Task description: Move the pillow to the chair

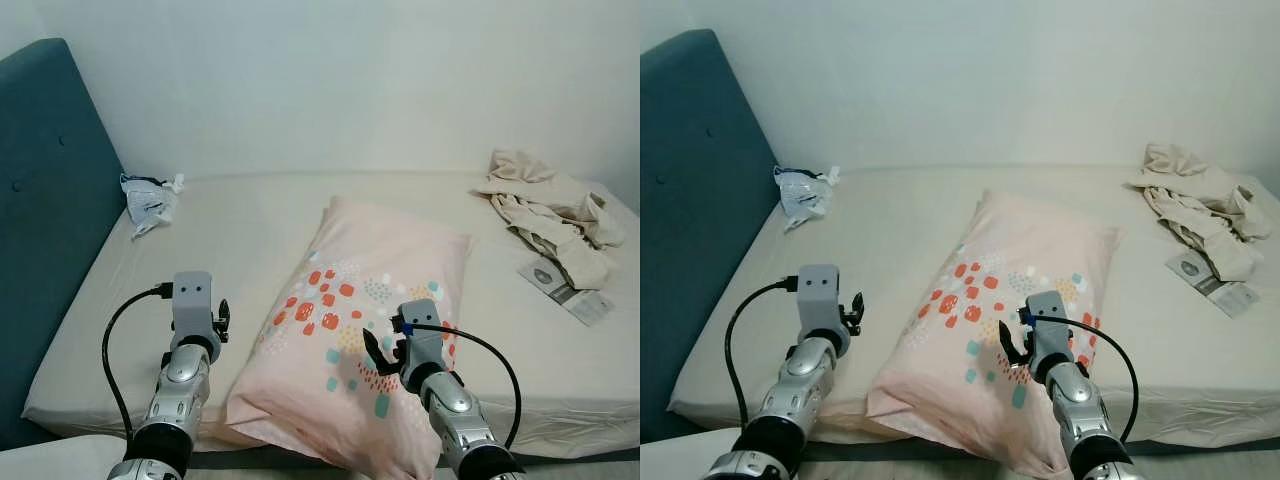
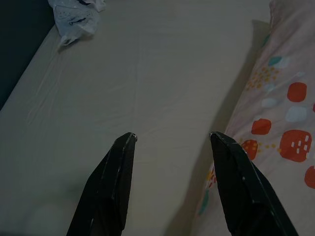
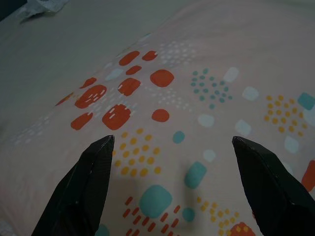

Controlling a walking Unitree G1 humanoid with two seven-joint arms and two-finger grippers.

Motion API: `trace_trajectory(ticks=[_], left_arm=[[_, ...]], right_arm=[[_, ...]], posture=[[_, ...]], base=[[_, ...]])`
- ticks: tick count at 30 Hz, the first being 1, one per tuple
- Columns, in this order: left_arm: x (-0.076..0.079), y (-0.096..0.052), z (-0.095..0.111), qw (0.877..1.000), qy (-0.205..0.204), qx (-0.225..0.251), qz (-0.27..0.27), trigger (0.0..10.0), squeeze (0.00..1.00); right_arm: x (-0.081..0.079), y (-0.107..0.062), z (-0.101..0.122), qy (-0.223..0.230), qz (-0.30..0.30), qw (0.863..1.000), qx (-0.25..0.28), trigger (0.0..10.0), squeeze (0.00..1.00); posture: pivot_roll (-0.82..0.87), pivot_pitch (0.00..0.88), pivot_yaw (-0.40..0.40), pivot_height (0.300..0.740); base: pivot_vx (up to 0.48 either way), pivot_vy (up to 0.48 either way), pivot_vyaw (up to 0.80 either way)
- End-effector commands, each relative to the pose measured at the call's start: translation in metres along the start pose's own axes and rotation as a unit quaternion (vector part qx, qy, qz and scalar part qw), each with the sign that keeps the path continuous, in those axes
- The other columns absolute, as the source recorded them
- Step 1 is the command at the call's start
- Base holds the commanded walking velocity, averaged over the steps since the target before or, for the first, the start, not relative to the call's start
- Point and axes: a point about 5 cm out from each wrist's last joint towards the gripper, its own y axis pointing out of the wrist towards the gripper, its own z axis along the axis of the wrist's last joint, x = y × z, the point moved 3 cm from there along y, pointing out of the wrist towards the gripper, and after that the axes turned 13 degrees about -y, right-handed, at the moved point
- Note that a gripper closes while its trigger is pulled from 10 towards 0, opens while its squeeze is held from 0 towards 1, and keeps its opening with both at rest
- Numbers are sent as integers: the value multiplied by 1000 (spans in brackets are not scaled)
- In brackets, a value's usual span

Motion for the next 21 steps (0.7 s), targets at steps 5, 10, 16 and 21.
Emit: trace_trajectory(ticks=[5, 10, 16, 21], left_arm=[[-1, 1, 1, 1000, 7, -4, -1, 10000, 0], [-1, 1, 0, 1000, 7, -4, -2, 10000, 0], [-1, 1, 0, 1000, 6, -3, -2, 10000, 0], [-1, 0, 0, 1000, 6, -3, -2, 10000, 0]], right_arm=[[-2, -1, -2, 0, 1, 1000, -1, 10000, 0], [0, -1, 0, 12, -8, 1000, 8, 10000, 0], [1, 0, 3, 45, -3, 999, 17, 10000, 0], [3, 0, 4, 24, -7, 1000, 17, 10000, 0]], posture=[[-65, 53, -3, 740], [-65, 53, -5, 740], [-64, 51, -6, 740], [-65, 45, -4, 740]], base=[[0, 0, 800], [0, 0, 788], [0, 0, -315], [0, 0, -800]])
